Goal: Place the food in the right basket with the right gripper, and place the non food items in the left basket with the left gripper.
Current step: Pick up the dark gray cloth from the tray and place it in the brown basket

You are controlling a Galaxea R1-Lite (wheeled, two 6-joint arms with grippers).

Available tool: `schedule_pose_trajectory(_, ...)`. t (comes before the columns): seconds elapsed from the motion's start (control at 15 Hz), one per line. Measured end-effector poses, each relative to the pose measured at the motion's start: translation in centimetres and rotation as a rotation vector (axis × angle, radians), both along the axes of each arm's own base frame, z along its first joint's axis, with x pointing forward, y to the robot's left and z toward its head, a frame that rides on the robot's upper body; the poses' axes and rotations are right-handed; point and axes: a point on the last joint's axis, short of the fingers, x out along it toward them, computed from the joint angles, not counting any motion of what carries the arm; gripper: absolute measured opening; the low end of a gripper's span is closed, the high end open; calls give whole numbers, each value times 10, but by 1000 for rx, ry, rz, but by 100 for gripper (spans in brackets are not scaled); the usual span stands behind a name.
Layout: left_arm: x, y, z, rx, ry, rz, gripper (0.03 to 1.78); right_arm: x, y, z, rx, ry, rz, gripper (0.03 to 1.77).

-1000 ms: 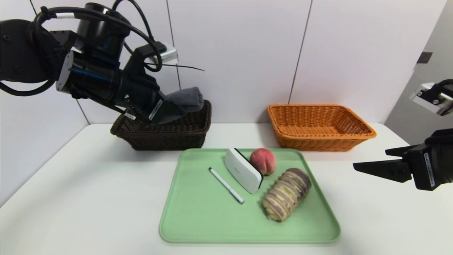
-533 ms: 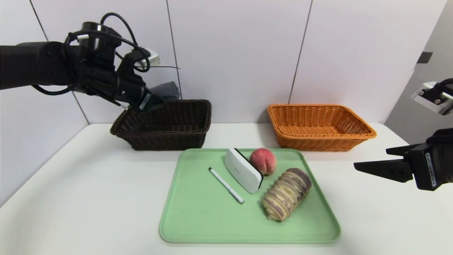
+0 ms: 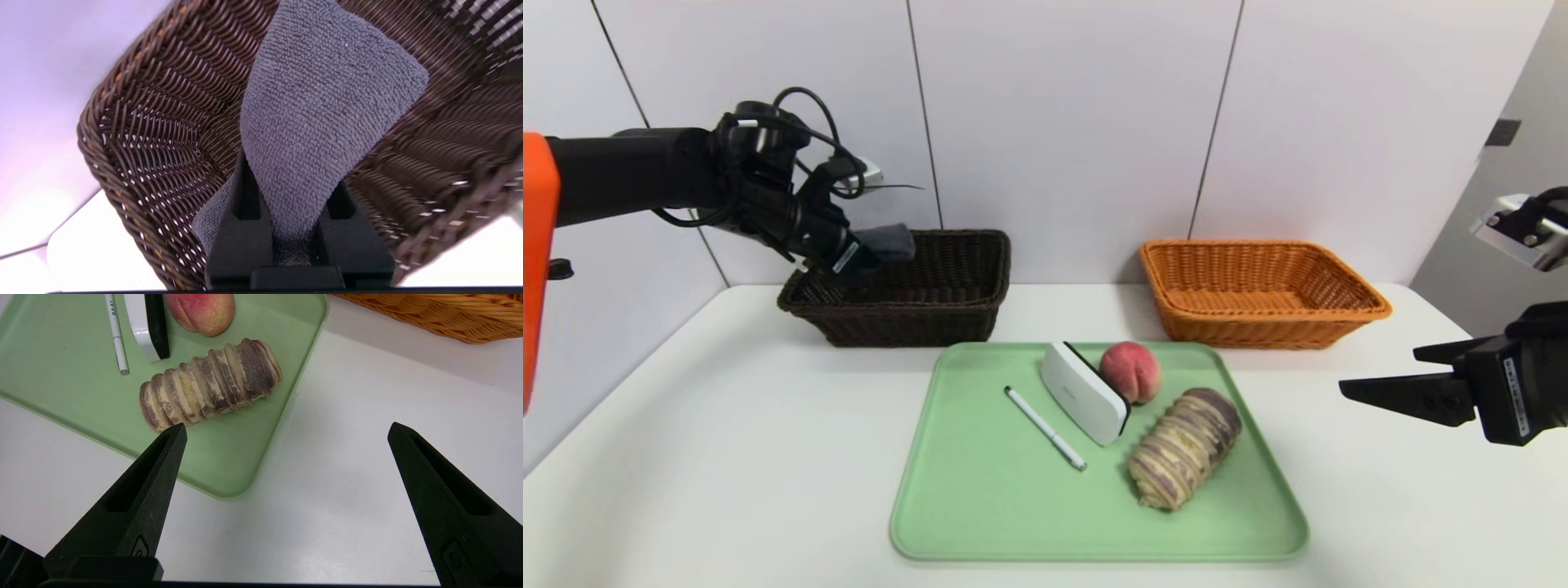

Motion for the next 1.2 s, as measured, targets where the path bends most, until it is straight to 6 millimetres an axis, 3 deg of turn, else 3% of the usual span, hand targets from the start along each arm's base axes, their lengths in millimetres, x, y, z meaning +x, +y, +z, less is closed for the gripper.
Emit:
schedule_pose_trajectory(0.27, 10, 3, -15, 30, 18, -18, 28, 0, 0, 0, 0, 0, -1, 170)
schedule_pose_trajectory(0.6, 14, 3, -22, 27, 30, -16, 92, 0, 0, -1, 3, 4, -3, 170)
schedule_pose_trajectory(0.93, 11, 2, -6, 16, -43, -12, 129, 0, -1, -2, 4, 7, -5, 170)
schedule_pose_trajectory(1.2, -5, 3, 19, -8, -80, 1, 145, -4, -1, -2, 5, 6, -7, 170)
